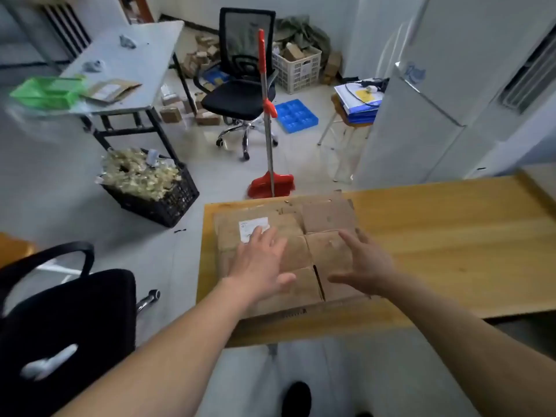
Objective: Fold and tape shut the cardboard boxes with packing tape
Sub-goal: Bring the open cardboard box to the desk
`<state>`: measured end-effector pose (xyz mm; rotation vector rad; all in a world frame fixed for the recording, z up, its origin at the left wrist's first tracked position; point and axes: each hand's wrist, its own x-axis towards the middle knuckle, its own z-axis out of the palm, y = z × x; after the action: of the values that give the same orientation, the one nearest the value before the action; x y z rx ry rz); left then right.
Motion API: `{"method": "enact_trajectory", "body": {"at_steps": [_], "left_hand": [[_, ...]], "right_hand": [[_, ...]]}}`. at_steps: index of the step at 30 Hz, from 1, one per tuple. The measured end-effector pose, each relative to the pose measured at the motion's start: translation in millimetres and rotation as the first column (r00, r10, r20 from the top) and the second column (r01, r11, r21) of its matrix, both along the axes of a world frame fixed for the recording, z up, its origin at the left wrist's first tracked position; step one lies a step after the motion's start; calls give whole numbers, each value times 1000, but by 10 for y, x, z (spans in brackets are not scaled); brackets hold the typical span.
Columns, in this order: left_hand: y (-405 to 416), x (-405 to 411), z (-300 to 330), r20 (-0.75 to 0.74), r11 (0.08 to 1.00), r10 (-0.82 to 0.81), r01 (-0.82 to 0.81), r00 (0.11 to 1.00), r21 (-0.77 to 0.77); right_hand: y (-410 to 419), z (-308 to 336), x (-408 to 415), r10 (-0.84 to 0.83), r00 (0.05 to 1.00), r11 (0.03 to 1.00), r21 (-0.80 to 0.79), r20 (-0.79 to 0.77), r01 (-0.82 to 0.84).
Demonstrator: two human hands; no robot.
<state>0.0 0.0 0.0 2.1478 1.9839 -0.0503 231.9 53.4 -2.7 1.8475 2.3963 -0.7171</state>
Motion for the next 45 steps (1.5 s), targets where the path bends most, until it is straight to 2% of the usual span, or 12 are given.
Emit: {"method": "enact_trajectory", "body": {"at_steps": [4,6,12,21,25,28,32,37,41,45], "left_hand": [[-216,-191,-248,-63,973,86,-98,994,-211],[-311,-265,-363,-64,954,115,-128,991,-273],[-491,-377,-556,-7,917,236,-225,972,-331],[-396,-326,-288,40,970,157,-146,987,-194],[-260,-320,82,81,994,107,-104,991,-43],[-77,-263,376,139,991,62,-78,988,106],[299,-31,764,285,949,4,-93,959,301],[811,634,1204,441,859,-43,-193,896,475],[1124,1459,1437,568,850,-34,-274,823,449],[1405,2540,1574,612,856,-59,-276,788,438]], "right_hand": [[-22,-251,58,33,992,987,-158,120,-14],[-29,-339,71,56,989,985,-170,138,-32],[-28,-417,120,54,990,989,-145,131,-34],[-16,-362,357,36,996,996,-84,85,-29],[-5,-206,486,10,997,997,-81,-82,-17],[41,-33,525,-76,971,997,-32,-226,70],[153,237,575,-124,887,969,140,-445,206],[351,708,908,-343,737,868,103,-583,486],[389,1122,1518,-421,654,762,146,-628,630],[357,1393,2500,-511,562,643,144,-650,752]]}}
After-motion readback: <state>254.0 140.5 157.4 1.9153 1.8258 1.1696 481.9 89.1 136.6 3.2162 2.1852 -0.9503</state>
